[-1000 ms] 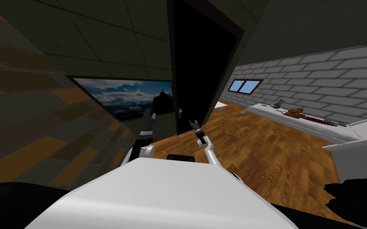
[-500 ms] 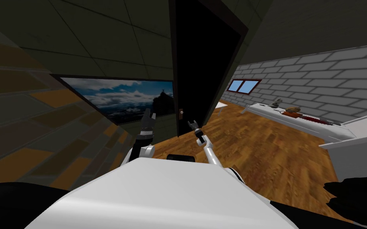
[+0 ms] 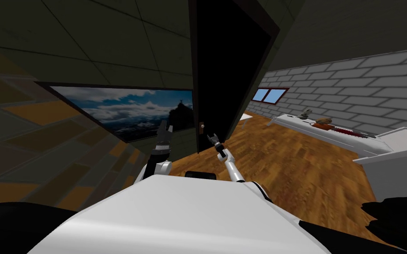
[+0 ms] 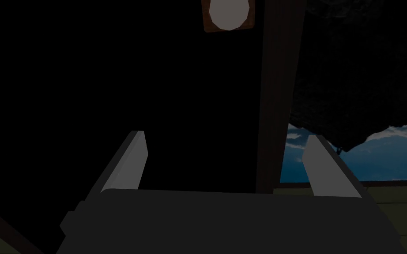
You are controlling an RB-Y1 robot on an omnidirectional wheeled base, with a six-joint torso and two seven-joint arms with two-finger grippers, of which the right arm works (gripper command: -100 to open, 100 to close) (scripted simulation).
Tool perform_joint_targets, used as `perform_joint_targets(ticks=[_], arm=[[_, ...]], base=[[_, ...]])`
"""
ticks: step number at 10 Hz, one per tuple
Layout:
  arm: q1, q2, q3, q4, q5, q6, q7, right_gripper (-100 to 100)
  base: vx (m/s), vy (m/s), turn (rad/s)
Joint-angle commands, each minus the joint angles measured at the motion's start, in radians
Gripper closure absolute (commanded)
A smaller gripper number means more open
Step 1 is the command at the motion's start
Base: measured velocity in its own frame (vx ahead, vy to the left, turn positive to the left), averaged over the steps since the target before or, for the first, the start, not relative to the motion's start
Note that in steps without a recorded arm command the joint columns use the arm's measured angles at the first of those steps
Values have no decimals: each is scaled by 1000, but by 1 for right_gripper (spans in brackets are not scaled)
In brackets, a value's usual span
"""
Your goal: Pull the door open
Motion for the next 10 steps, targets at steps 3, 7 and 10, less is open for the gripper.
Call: perform_joint_targets(ticks=[3, 7, 10], arm=[[-44, 4, 2, 76, 32, 0, 44, -100], [-63, -7, -5, 114, 41, -8, 57, -100], [-68, -33, -21, 130, 33, -23, 49, -100]], base=[[133, 97, -38], [97, 73, 1], [146, 125, 66]])
